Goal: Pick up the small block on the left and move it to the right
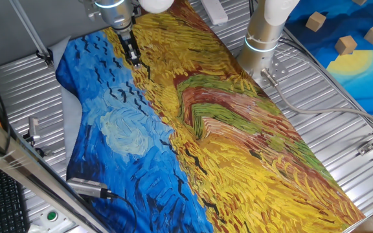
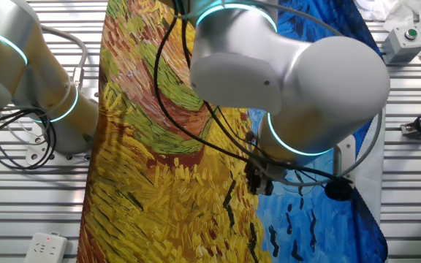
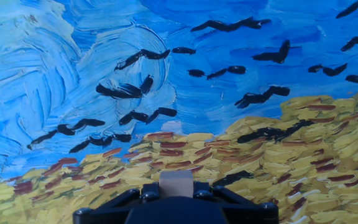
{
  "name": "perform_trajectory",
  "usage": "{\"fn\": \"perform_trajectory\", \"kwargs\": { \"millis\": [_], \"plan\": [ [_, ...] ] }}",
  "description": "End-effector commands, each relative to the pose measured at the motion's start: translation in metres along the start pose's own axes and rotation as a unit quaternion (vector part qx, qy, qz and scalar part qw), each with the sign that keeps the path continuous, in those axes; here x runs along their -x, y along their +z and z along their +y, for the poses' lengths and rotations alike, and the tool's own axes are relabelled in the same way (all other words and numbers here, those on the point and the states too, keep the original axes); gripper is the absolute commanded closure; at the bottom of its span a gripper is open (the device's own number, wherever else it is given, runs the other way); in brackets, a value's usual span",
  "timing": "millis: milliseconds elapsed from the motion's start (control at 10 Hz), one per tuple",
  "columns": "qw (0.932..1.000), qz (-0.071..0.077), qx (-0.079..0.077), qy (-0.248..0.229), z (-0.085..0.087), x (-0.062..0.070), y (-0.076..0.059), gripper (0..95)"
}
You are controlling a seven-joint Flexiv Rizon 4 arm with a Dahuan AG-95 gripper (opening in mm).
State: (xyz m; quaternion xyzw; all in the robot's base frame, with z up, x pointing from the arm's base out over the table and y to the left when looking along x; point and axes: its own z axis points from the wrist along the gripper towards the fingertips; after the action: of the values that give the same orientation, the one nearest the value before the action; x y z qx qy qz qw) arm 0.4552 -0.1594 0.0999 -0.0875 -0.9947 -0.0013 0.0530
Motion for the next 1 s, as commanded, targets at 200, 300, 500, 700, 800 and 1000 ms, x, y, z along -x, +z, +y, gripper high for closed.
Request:
{"fn": "perform_trajectory", "kwargs": {
  "millis": [200,300,500,700,800,1000],
  "plan": [
    [1.0000,-0.002,0.000,0.005,0.011,0.004,0.001,95.0],
    [1.0000,-0.002,0.000,0.009,0.018,0.007,0.002,95.0],
    [0.9999,-0.002,-0.001,0.016,0.029,0.011,0.003,95.0],
    [0.9997,-0.002,0.000,0.022,0.038,0.016,0.002,95.0],
    [0.9997,-0.002,0.000,0.026,0.044,0.019,0.002,95.0],
    [0.9997,-0.002,-0.001,0.026,0.046,0.020,0.004,95.0]
  ]
}}
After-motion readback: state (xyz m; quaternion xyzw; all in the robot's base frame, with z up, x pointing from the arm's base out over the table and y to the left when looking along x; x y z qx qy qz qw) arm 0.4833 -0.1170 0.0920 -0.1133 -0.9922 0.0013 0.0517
